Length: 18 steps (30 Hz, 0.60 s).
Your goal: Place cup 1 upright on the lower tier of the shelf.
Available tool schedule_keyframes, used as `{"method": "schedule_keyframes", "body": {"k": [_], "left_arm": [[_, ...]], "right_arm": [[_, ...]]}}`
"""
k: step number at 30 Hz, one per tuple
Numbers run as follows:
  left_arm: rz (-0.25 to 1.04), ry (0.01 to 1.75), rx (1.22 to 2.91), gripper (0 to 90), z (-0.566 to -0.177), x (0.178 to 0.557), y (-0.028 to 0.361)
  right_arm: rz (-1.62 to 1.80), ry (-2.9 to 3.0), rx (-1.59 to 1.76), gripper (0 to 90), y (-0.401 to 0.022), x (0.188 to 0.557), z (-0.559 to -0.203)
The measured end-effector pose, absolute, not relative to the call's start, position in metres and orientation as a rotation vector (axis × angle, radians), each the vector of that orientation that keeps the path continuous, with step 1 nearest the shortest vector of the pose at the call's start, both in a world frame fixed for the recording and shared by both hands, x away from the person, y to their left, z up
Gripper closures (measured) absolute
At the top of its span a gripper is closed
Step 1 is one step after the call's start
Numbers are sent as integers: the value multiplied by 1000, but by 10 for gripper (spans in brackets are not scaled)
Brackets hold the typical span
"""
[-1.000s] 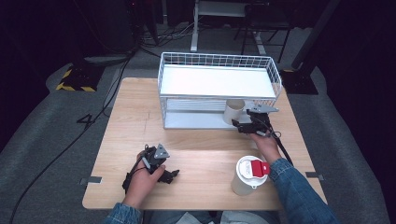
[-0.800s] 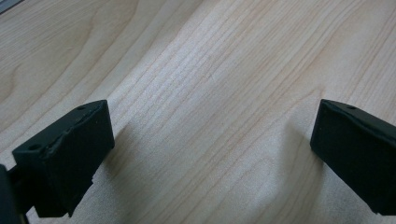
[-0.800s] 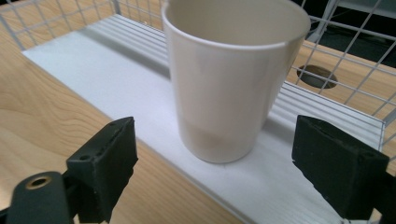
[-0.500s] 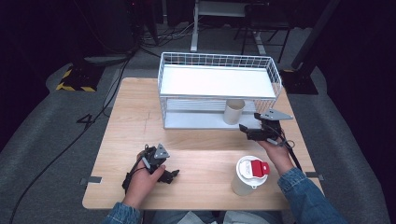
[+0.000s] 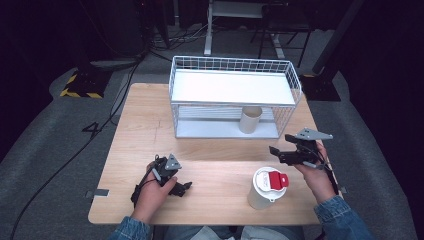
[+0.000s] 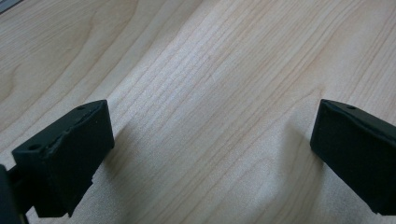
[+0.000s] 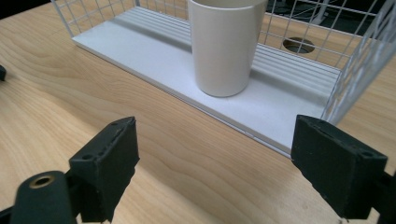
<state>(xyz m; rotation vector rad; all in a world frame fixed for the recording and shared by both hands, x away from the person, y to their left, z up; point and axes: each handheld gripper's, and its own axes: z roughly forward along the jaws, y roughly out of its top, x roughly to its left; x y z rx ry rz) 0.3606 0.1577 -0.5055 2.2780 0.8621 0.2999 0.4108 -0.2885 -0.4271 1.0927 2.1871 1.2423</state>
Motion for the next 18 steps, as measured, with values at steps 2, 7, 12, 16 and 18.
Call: {"method": "schedule_keyframes", "body": {"k": [2,7,12,16,18], "left_arm": [[300,862,2278,1,-506,361,158],[298,862,2280,1,-505,361,158],[301,861,2279,1,-505,361,158],[295,859,2281,1,-505,361,158],[295,861,2279,1,-505,361,158]], "right_arm": [[1239,2162,1103,151,-293,404,-426],[1201,2126,1159,152,-304,392,-426],[1204,2109,1210,156,-315,383,-425],[1208,2129,1169,158,-324,373,-423],[1223,2147,1135,157,-329,368,-422]]}}
